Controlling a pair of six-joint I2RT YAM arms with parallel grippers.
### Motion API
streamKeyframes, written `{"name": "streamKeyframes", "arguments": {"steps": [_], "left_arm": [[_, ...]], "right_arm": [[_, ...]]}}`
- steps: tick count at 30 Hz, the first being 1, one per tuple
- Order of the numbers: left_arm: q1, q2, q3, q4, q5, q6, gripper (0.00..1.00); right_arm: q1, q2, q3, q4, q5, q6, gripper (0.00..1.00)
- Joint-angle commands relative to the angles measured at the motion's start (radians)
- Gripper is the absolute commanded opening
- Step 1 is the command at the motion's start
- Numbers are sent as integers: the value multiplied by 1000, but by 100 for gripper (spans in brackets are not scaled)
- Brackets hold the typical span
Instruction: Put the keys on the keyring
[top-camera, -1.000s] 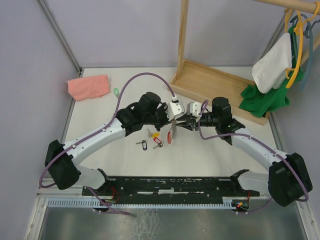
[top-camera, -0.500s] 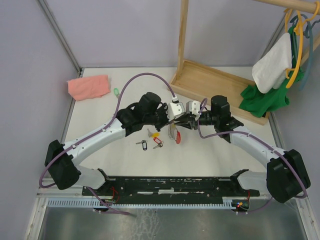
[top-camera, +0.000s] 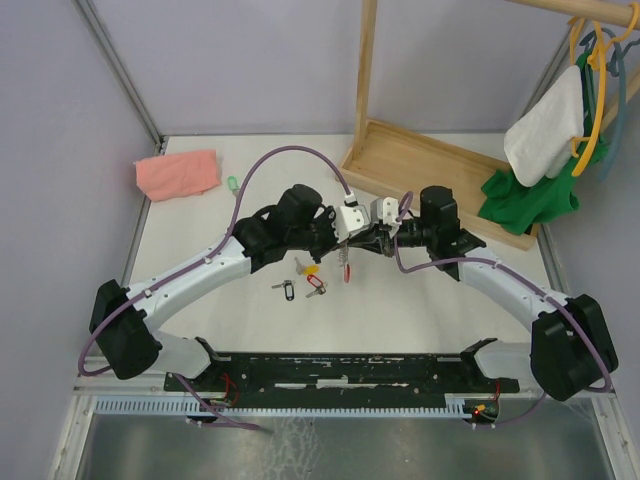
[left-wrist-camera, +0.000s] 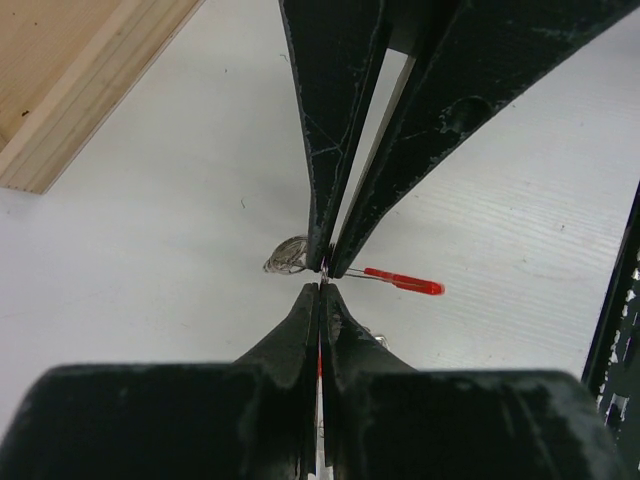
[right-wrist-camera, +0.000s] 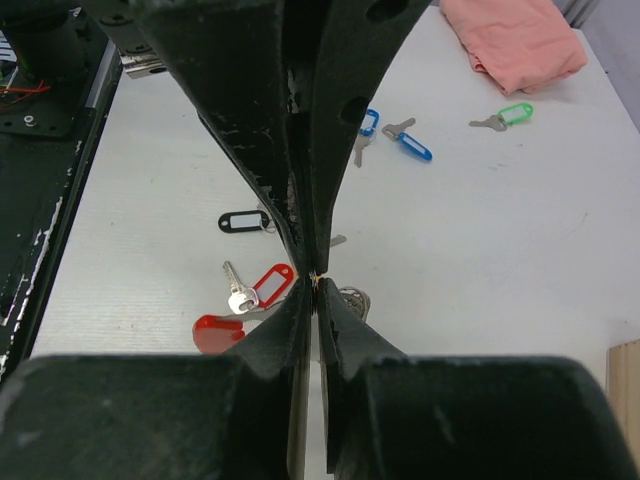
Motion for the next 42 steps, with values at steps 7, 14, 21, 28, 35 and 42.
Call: {"name": "streamKeyframes", "arguments": {"steps": [7, 14, 21, 28, 35, 42], "left_arm": [[-6, -52, -30, 88, 46, 26, 3], [20, -167, -185, 307, 53, -36, 21], [107, -289, -362, 580, 185, -174, 32], [219, -331, -494, 862, 362, -351, 39], [260, -306, -553, 1056, 454, -426, 41], [265, -261, -577, 1171, 495, -423, 42]], "right_arm": [[-2, 13, 94, -140, -59, -84, 1], [-3, -19, 75, -66, -45, -39, 1], [-3, -64, 4, 152, -11, 89, 1], [-5, -92, -68, 420, 24, 266, 1], [-5, -130, -102, 482, 64, 330, 1], [-5, -53, -120, 763, 62, 516, 1]]}}
